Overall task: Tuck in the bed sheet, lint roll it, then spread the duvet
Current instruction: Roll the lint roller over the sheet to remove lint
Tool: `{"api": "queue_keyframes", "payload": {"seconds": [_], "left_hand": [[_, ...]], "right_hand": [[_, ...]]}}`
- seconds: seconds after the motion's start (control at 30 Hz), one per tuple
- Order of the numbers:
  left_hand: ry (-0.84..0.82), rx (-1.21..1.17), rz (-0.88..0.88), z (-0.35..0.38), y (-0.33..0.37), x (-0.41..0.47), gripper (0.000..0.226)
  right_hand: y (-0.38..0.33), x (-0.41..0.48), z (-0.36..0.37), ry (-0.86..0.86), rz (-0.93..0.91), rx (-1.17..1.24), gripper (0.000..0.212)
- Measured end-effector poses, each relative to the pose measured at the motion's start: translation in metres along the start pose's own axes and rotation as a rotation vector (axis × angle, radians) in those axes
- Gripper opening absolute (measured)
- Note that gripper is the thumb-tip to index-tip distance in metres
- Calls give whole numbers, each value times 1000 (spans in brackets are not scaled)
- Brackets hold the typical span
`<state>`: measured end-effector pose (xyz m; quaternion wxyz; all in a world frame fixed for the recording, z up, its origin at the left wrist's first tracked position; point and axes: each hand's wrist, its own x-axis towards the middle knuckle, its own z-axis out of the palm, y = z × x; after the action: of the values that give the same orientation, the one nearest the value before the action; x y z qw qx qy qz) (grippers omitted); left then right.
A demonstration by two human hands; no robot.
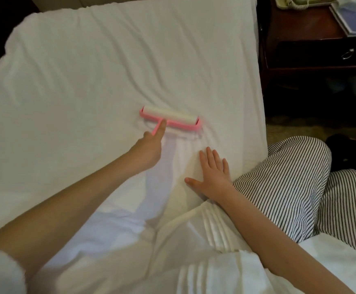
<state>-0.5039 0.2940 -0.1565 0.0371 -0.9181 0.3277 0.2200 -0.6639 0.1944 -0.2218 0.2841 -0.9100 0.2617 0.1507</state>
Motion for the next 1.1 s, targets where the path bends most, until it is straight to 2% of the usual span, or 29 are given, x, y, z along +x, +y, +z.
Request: {"api": "queue_keyframes", "payload": {"seconds": [0.1,0.17,0.23,0.33,0.4,0.47,0.63,0.73,1.0,1.1], "left_hand": [[38,-28,36,-3,18,24,70],[20,-33,9,-2,18,8,71],[-29,22,-34,4,9,-32,74],[-142,233,-34,15,-12,-102,78],[-225,298,-30,15,-18,-116,75],[-204,233,-53,9,-10,-100,73],[-15,-15,-9,-10,25,0,73],[-9,-46,10,-26,39,27,73],[-249,98,-48,-7,5,-92,74],[-201,122,-46,-4,10,-84,76]], "right_hand": [[0,0,1,0,-9,26,89],[2,0,1,6,-15,36,89],[3,0,-1,10,-17,36,90],[4,-2,-2,-5,0,34,93],[4,-4,-3,-10,10,40,95],[4,-4,-2,-8,18,46,96],[3,-1,-1,6,32,69,95],[4,-1,0,7,40,78,95],[6,0,0,0,71,81,98],[4,0,0,3,74,87,99]]}}
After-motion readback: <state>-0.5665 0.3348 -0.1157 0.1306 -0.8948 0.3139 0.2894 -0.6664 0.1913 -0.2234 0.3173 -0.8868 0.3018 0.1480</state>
